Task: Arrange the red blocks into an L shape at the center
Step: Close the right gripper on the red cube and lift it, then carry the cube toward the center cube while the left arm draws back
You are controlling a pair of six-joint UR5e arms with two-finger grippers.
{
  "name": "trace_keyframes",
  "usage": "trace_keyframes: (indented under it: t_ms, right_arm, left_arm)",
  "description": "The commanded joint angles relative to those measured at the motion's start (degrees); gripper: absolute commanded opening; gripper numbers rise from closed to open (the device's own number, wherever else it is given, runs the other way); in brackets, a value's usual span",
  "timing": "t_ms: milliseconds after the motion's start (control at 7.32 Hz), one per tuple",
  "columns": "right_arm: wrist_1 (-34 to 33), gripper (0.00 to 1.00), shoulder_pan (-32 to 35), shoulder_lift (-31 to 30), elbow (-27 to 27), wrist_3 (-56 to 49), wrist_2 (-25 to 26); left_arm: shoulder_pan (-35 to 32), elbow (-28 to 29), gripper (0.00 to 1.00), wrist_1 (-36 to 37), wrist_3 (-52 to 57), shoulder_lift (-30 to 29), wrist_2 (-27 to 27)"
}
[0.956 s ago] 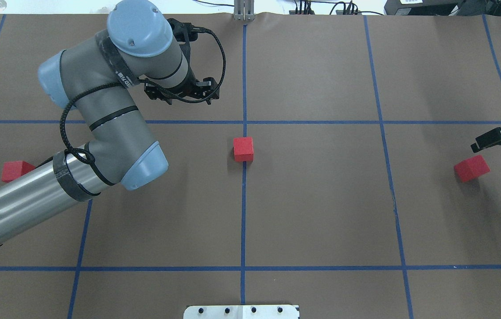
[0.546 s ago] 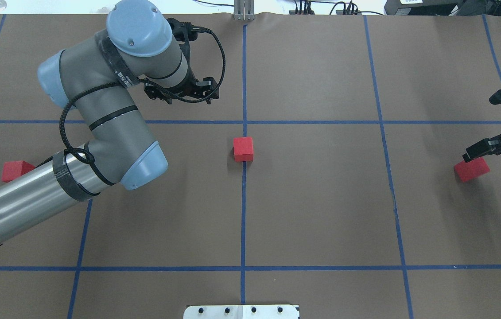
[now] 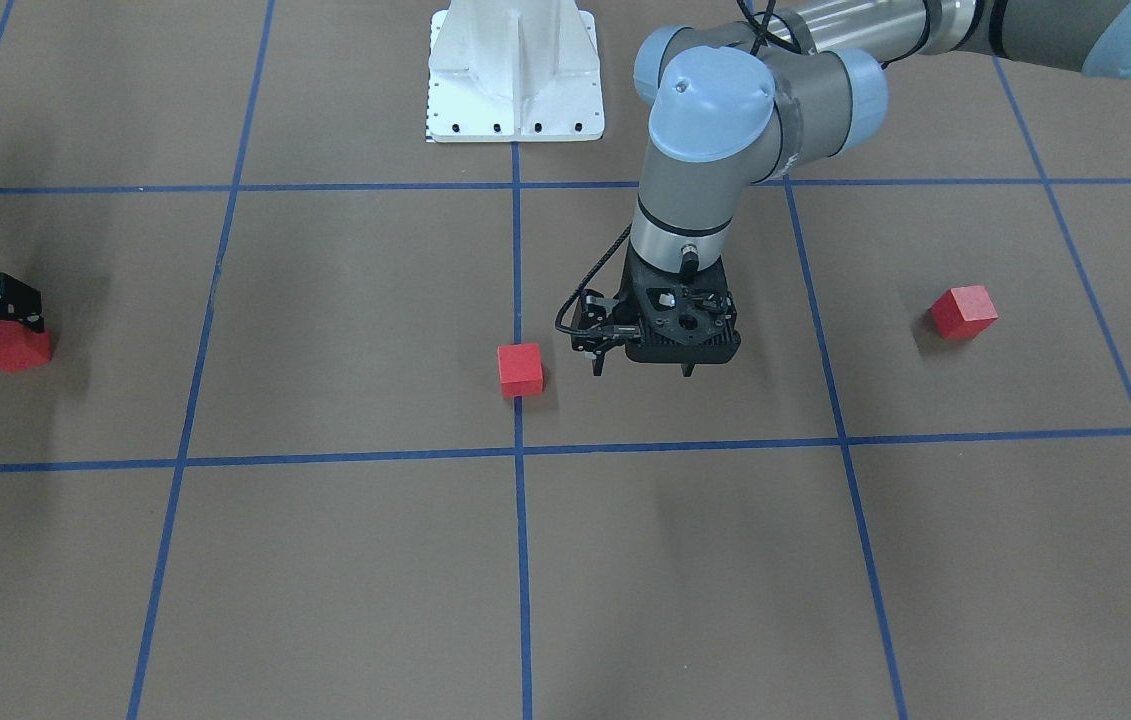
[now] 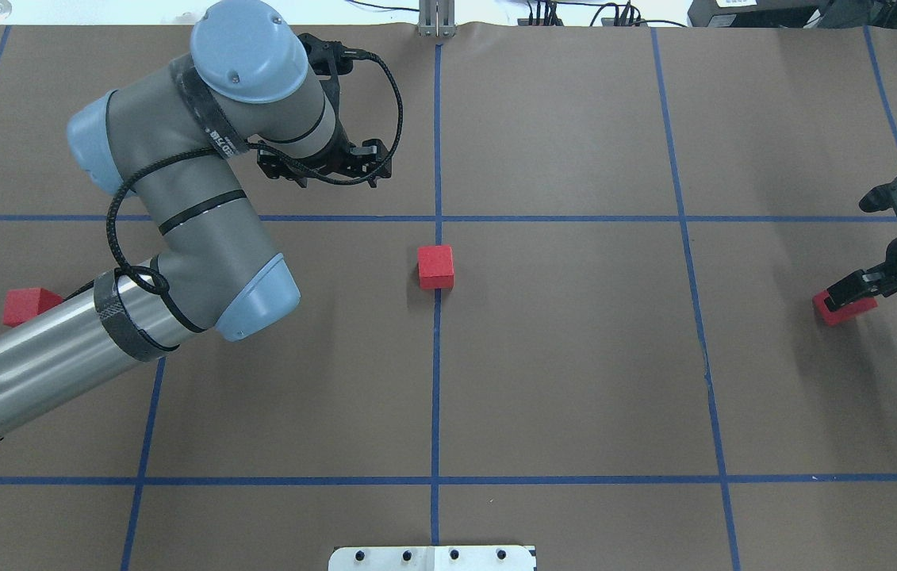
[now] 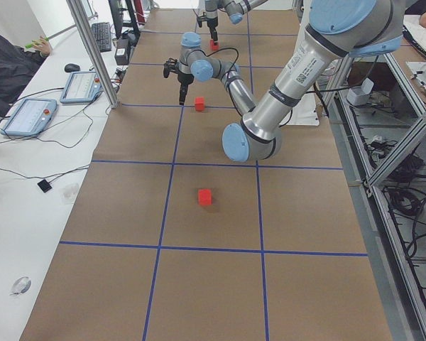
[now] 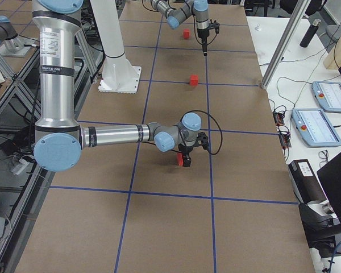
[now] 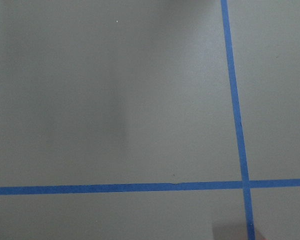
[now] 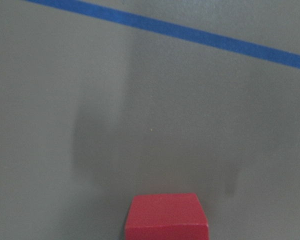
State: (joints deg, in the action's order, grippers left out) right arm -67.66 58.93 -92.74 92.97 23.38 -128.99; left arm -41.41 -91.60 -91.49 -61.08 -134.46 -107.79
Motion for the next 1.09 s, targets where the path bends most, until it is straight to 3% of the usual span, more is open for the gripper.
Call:
trace_keyframes:
  t_ms: [0, 137, 410, 683, 956]
  right_arm:
    - [0.25, 0.37, -0.14, 0.10, -0.16, -0.09, -0.73]
    - [0.25, 0.05, -0.14, 0.71, 0.01, -0.09, -0.65]
    - [0.07, 0.00, -0.14, 4.12, 0.37, -0.09, -1.00]
    - [-1.67, 0.00, 1.87, 8.25, 0.10, 0.61, -3.35]
    - [-20.73, 0.00, 3.38, 24.61, -0.59, 0.70, -5.66]
  left_arm:
    - [0.01, 0.02, 0.99, 0.00, 0.00, 0.07, 0.03]
    - [0.01, 0.02, 0.99, 0.00, 0.00, 0.07, -0.05]
    - [-0.16, -0.77, 0.99, -0.01, 0.00, 0.16, -0.14]
    - [-0.60, -7.59, 0.99, -0.09, 0.78, 6.72, -0.23]
    - [-3.05, -15.67, 0.99, 0.08, 4.80, 16.01, -2.41]
